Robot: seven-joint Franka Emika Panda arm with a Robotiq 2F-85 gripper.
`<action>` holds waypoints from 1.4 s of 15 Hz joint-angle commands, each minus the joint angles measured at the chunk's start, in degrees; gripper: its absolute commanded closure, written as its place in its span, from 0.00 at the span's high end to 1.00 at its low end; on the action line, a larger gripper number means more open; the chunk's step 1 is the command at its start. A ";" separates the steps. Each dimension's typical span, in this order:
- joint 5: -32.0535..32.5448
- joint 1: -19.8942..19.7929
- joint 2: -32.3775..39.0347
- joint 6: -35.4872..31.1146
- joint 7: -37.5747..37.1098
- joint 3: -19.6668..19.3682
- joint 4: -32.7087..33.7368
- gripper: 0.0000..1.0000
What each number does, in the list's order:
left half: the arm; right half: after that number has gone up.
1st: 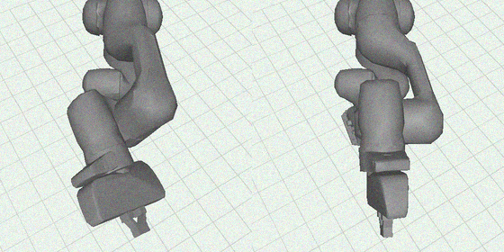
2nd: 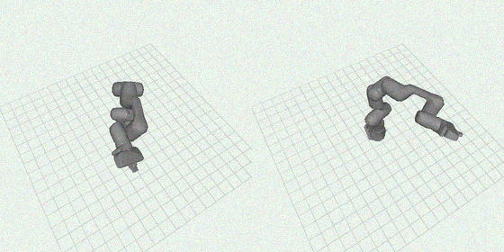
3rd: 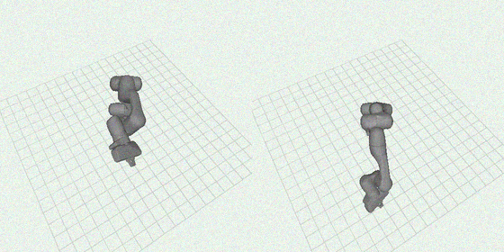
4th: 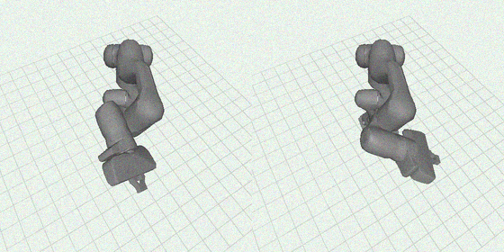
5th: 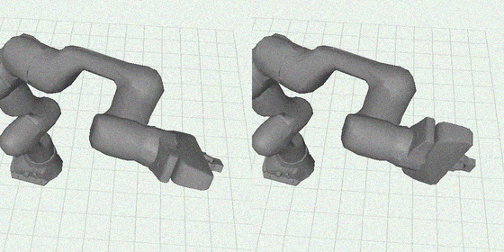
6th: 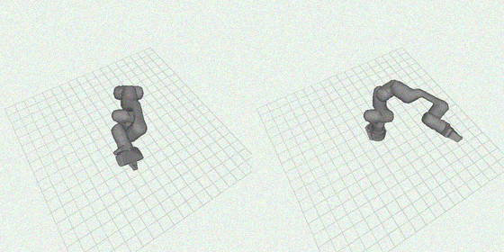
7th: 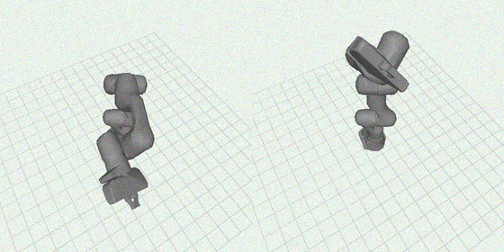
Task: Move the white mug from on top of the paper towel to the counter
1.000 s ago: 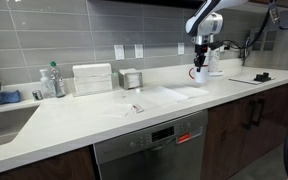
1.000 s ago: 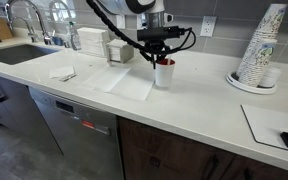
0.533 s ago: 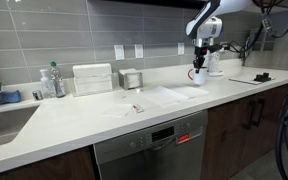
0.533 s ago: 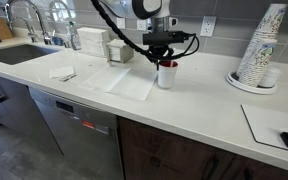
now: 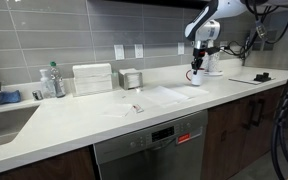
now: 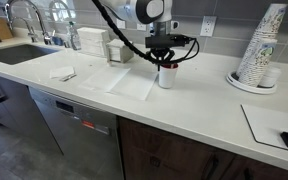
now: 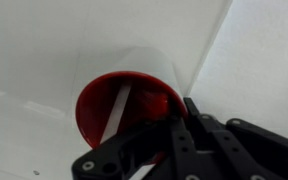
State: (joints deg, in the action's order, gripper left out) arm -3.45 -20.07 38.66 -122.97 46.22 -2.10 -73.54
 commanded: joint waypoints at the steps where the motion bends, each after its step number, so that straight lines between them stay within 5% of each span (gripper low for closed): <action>1: -0.39 -0.76 1.98 -0.08 1.29 0.73 3.26 0.03; 19: 1.30 0.44 4.28 0.40 0.95 0.46 5.44 0.07; 21: 1.45 0.52 4.27 0.48 0.96 0.42 5.42 0.16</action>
State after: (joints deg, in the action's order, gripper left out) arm -2.93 -19.39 41.75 -122.99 46.27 -2.00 -70.38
